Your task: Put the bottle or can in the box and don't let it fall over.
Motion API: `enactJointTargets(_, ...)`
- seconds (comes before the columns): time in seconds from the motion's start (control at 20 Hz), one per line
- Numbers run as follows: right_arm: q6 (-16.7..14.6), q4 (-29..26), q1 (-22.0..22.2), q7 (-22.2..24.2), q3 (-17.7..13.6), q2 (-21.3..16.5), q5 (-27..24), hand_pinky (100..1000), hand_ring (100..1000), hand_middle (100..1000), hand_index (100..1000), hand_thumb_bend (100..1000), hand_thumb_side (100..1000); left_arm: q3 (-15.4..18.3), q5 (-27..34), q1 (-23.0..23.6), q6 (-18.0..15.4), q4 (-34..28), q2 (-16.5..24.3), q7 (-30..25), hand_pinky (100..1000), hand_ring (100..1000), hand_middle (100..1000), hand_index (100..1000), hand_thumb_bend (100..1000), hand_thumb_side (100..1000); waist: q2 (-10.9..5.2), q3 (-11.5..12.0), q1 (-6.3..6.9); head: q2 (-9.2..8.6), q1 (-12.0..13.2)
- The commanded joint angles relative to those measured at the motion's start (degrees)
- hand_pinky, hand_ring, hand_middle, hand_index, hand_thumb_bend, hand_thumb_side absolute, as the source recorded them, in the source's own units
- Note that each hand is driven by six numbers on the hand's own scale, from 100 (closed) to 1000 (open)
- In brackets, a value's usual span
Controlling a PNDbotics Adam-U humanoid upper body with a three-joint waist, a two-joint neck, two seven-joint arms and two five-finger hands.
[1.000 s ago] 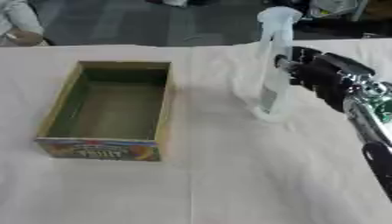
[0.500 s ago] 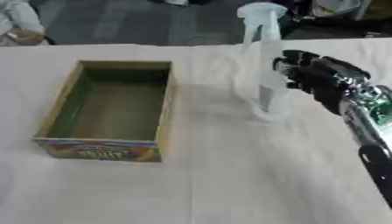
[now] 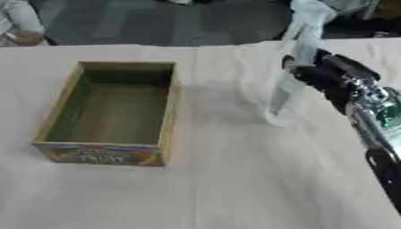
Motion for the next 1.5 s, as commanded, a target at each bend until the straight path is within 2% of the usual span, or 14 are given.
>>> enactJointTargets(0.05,-0.2,-1.5,-1.0,-0.2,-0.8,-2.1,0.4,957,1000,1000,995,100,387,0.5,-0.1,-0.4,0.0,-0.5,0.9,-0.1,1000,734,626,820,100,574,-0.83,0.1,-0.04,-0.6,0.1)
enactJointTargets(0.5,0.5,-2.8,-0.3,0.0,-1.1,-2.4,-0.6,953,1000,1000,992,100,387,0.6,-0.1,-0.3,-0.1,-0.5,0.9,-0.2,1000,735,627,820,100,573,-0.86,0.0,-0.11,-0.75,0.1)
enactJointTargets(1.0,0.6,-0.6,-0.8,0.1,-0.4,-1.1,-2.2,944,1000,1000,979,100,387,0.6,0.0,-0.3,-0.1,-0.5,0.6,-0.3,1000,734,626,819,100,573,-0.34,0.6,0.01,-1.18,-0.2)
enactJointTargets(1.5,-0.6,1.6,-0.4,0.9,-0.3,0.1,-2.5,941,1000,1000,973,100,387,0.7,0.2,-0.4,-0.2,-0.4,0.2,-0.3,1000,732,623,818,100,573,0.28,1.2,0.34,-1.86,-0.5)
